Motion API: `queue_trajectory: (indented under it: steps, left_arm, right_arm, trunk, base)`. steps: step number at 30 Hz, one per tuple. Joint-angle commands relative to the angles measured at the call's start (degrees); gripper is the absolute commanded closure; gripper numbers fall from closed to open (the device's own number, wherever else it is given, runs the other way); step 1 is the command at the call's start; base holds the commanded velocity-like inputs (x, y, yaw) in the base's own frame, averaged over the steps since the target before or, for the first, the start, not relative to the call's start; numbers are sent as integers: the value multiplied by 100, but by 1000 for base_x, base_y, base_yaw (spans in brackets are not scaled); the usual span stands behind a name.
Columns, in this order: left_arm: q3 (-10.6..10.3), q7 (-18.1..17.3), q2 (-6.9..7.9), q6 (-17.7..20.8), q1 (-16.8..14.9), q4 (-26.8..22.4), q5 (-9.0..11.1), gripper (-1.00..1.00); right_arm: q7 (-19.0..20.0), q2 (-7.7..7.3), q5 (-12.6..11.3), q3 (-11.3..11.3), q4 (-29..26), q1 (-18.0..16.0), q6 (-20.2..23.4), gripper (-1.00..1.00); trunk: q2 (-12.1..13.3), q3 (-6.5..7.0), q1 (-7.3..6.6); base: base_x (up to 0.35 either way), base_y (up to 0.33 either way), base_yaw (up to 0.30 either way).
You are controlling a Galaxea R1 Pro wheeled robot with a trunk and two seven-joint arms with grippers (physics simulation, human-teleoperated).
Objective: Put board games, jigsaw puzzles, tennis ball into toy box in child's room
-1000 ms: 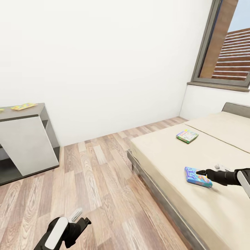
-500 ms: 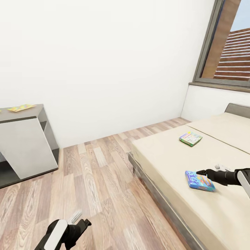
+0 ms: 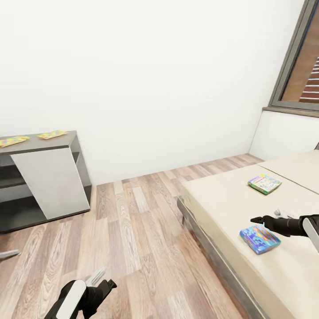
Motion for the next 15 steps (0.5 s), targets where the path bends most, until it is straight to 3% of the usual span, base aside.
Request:
queue_trajectory:
  steps: [1, 9, 15]
  left_arm:
    - [4, 51, -1, 14, -3, -8, 60, -100]
    - [13, 48, -5, 14, -3, -8, 68, -100]
    - [15, 47, -8, 14, -3, -8, 78, -100]
  right_arm:
    - [27, 1, 15, -18, -3, -3, 31, -100]
    - [27, 1, 15, -18, -3, 0, 31, -100]
    - [27, 1, 17, -19, -3, -3, 31, -100]
  trunk:
    - [-2, -5, -1]
    - [-2, -3, -1]
    - [-2, -3, -1]
  base:
    - [1, 0, 77]
    - [-4, 1, 25]
    - [-178, 99, 2]
